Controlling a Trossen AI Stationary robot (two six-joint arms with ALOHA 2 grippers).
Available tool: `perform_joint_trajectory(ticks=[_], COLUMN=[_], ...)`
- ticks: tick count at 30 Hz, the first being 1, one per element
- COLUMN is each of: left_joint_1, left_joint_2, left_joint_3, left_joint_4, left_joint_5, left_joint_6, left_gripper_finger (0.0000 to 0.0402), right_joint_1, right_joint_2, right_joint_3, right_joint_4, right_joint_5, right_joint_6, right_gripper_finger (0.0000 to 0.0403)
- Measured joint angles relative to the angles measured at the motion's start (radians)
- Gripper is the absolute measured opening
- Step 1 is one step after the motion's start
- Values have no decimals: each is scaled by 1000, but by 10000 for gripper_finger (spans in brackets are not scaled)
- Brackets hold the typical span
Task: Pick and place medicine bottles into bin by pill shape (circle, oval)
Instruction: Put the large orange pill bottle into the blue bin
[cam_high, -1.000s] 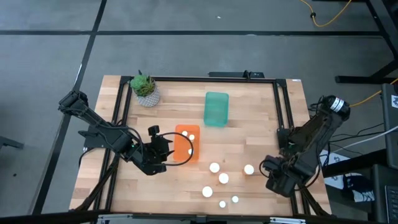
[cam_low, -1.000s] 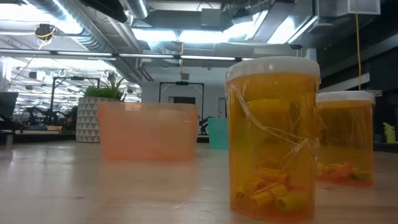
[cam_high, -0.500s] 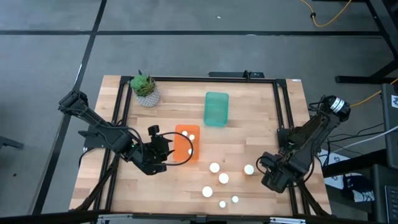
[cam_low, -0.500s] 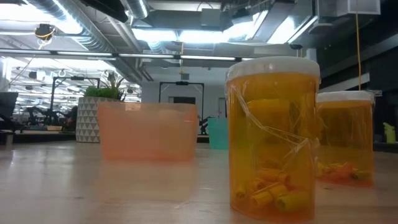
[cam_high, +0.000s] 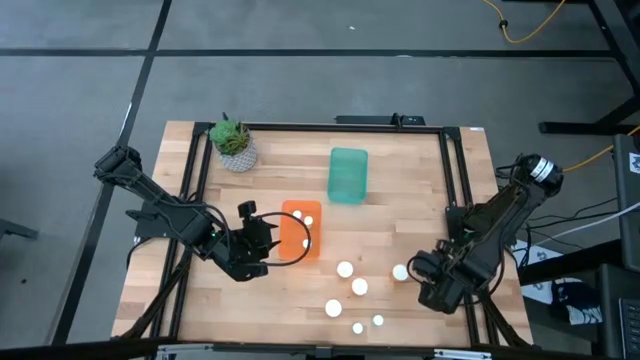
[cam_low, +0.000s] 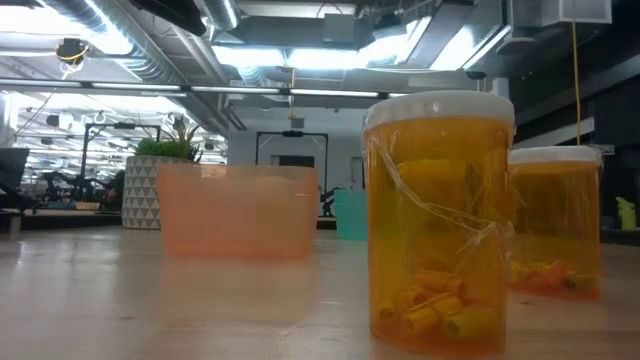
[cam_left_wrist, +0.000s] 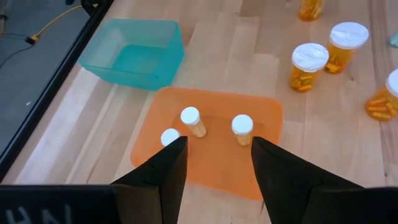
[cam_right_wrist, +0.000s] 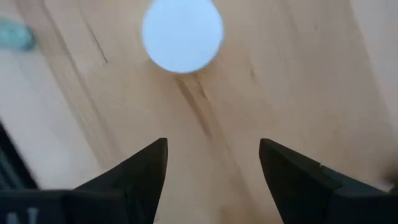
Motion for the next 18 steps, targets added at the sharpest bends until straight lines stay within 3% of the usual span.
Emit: perform_joint_trajectory(ticks=[8,18], left_joint_1=[0,0], left_joint_2=[0,0], left_joint_3=[0,0], left_joint_4=[0,0], left_joint_5=[0,0], left_joint_6=[0,-2], left_gripper_finger=[171,171], right_joint_1=[-53,-168], right_joint_2=[71,97], right_joint_3=[0,0], right_joint_4=[123,144], right_joint_5=[3,8], right_joint_6=[-245,-433], right_gripper_finger=[253,253])
